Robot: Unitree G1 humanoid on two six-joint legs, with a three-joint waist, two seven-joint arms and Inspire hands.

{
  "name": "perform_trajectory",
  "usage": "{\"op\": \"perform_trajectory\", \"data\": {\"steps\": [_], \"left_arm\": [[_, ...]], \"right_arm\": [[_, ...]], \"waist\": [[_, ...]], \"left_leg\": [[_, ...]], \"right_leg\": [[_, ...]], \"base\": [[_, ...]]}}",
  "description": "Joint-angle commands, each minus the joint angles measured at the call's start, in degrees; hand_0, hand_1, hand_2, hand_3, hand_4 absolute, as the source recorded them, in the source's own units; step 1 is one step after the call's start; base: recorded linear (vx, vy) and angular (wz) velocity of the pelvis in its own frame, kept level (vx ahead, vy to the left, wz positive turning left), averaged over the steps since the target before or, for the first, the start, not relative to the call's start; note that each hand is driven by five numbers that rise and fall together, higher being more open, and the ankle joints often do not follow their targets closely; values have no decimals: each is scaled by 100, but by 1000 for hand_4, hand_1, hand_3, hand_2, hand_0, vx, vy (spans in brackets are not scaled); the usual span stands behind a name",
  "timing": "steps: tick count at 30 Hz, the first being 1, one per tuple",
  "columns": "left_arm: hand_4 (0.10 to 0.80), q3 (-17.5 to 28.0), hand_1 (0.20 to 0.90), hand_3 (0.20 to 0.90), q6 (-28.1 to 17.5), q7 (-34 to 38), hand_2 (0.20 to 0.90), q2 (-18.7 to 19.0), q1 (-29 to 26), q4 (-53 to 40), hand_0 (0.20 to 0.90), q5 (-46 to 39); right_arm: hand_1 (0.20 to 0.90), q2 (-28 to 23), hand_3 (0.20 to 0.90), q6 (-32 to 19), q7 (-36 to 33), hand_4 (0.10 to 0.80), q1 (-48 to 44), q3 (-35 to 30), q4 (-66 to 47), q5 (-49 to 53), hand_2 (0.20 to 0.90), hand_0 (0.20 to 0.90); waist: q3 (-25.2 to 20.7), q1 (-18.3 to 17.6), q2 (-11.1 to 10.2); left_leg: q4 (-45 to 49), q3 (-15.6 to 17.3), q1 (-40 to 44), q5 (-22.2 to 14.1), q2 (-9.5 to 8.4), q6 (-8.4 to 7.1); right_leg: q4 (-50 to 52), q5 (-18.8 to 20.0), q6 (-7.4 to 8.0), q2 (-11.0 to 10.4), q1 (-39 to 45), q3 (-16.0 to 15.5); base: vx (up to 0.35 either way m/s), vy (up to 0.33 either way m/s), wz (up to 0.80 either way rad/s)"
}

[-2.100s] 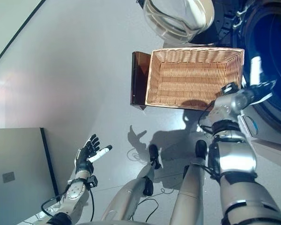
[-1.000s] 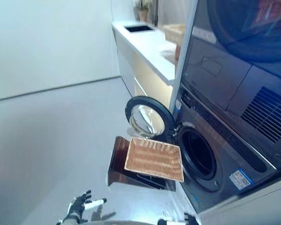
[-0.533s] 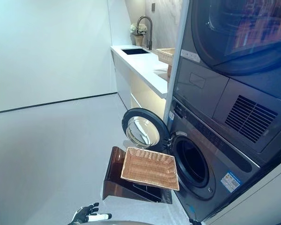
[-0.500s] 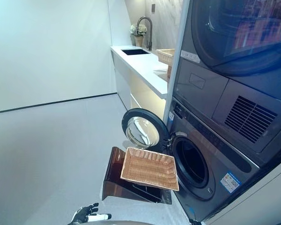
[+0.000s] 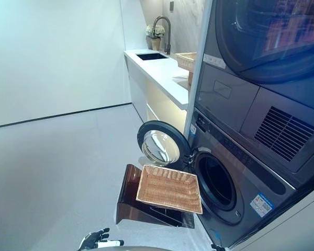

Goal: Pick up the clothes and place them into the washing machine

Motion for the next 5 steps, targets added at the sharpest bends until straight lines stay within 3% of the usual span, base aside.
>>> {"op": "perform_trajectory", "data": {"steps": [1,5], "left_arm": [[800,60,900,900,-211,-37,900,137,-511,-85,900,-44],[800,37,900,900,-226,-57,900,113,-509,-112,900,-83]], "right_arm": [[900,-165,900,-54,-52,800,-538,10,20,11,900,900],[900,-179,900,-76,-48,800,-547,-33,23,101,900,900]], "waist": [[311,-16,-118],[298,-13,-111]], "left_leg": [[45,-87,8,-315,13,-211],[47,-77,2,-321,7,-207]], "right_leg": [[107,42,340,-360,-240,166],[108,40,342,-365,-246,175]], "base": [[0,0,0],[0,0,0]]}}
